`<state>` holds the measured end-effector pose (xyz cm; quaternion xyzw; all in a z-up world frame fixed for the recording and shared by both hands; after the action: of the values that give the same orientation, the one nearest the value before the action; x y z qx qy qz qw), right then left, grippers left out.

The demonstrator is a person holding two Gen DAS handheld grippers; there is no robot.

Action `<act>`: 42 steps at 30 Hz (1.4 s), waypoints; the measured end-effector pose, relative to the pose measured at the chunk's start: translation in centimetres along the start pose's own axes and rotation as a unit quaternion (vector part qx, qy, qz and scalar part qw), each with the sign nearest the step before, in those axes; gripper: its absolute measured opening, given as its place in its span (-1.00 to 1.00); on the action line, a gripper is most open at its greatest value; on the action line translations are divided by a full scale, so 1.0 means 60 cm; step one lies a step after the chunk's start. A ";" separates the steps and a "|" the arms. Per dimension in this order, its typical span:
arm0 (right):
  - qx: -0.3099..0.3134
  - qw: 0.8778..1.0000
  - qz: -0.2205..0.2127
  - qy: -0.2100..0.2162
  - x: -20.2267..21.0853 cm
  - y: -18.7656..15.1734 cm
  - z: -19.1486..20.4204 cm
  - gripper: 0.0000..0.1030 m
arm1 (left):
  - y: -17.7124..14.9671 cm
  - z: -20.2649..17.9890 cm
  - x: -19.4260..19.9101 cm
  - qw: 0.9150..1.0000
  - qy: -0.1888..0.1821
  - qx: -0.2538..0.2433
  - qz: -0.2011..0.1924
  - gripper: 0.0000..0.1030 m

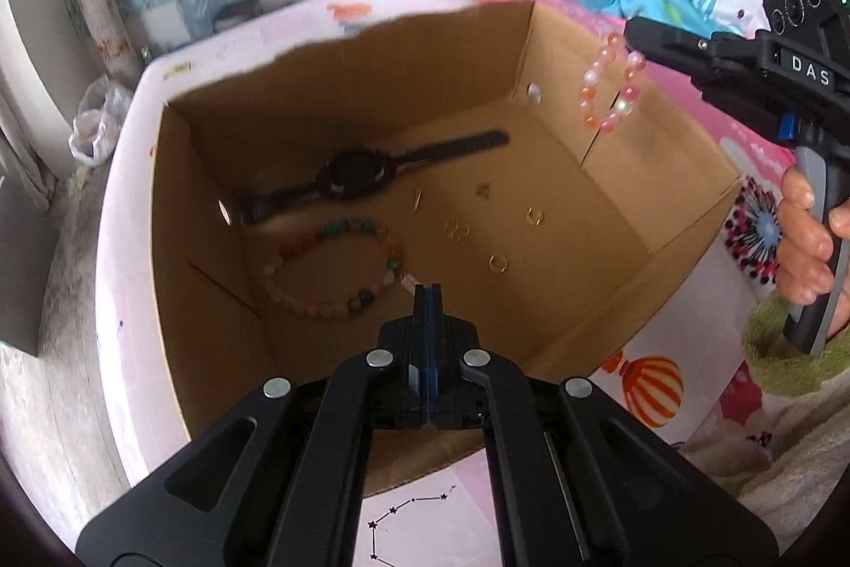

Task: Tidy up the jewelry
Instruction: 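Lift the orange bracelet with the right tool and carry it over the box, then lower the orange bracelet into the box and open the right tool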

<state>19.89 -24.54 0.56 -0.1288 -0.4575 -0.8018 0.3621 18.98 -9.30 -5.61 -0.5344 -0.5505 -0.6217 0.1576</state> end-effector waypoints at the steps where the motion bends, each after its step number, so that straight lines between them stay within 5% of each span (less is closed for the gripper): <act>1: -0.004 1.000 0.003 -0.002 -0.003 -0.001 -0.005 -0.81 | -0.002 0.002 -0.002 1.000 0.002 0.003 0.007 -1.00; 13: -0.005 0.999 0.011 -0.032 -0.009 -0.002 -0.019 -0.81 | -0.005 0.022 0.023 0.999 -0.005 0.025 -0.023 -0.78; 20: 0.050 0.994 0.051 -0.078 -0.017 0.001 -0.011 -0.81 | 0.015 0.036 0.096 0.991 0.025 0.027 -0.131 0.24; 24: 0.091 0.984 0.107 -0.112 -0.044 -0.001 -0.020 -0.81 | 0.016 0.038 0.123 0.984 0.027 0.030 -0.172 0.41; 33: 0.240 0.925 0.211 -0.205 -0.109 -0.012 -0.022 -0.81 | 0.004 0.040 0.145 0.978 0.035 0.021 -0.205 0.53; 40: 0.393 0.836 0.259 -0.283 -0.153 -0.034 -0.033 -0.81 | -0.009 0.056 0.157 0.974 0.036 0.038 -0.219 0.54; 42: 0.411 0.820 0.275 -0.289 -0.154 -0.047 -0.037 -0.82 | -0.017 0.062 0.161 0.974 0.038 0.042 -0.220 0.54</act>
<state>24.70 -21.22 -7.40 -0.3140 -0.7739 -0.3324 0.4382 16.35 -2.01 1.32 -0.3688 -0.6737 -0.6376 0.0603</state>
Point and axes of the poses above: each gripper's, at about its wrist camera, not at the fingertips, and x roughly against the way its jaws point, z to its left, y to its top, the point moved 10 cm from there along -x, roughly the way its jaws point, and after that the axes turned 9 degrees about -y, right-handed, at the moved point
